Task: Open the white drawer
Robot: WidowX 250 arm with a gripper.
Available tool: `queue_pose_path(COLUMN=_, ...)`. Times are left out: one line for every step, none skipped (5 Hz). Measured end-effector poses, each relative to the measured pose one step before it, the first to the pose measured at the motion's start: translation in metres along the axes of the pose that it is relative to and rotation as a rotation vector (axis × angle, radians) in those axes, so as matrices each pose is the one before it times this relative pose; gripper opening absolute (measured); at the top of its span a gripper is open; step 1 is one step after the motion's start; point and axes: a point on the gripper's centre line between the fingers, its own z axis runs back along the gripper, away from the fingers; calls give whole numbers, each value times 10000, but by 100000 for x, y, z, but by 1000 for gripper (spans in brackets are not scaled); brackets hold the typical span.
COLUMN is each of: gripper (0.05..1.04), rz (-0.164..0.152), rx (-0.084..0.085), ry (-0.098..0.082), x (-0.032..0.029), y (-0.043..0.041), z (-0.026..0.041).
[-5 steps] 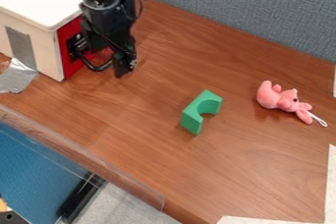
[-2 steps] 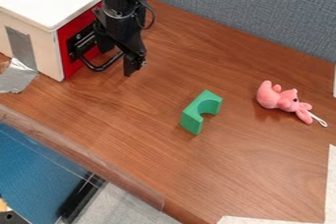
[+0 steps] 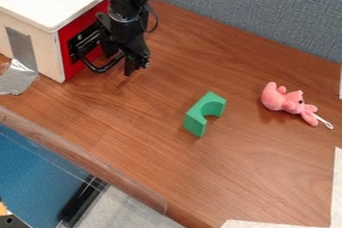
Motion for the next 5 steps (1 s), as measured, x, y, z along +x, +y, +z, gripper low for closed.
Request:
queue_pose_path(gripper=379, rz=232, rx=-106, ry=110, x=-181, y=-67, z=10)
queue_pose_path(gripper=176, rz=382, rx=-422, ry=222, x=-404, y=-484, z=92)
queue_pose_path(gripper=134, rz=99, rx=-341, ry=241, x=-225, y=-935, z=643)
queue_pose_path(gripper=129, rz=9, rx=-235, ry=-37, x=241, y=-942, z=956)
queue_pose_path(gripper=129, rz=-85, rx=-119, ry=261, x=-101, y=-1471, z=53)
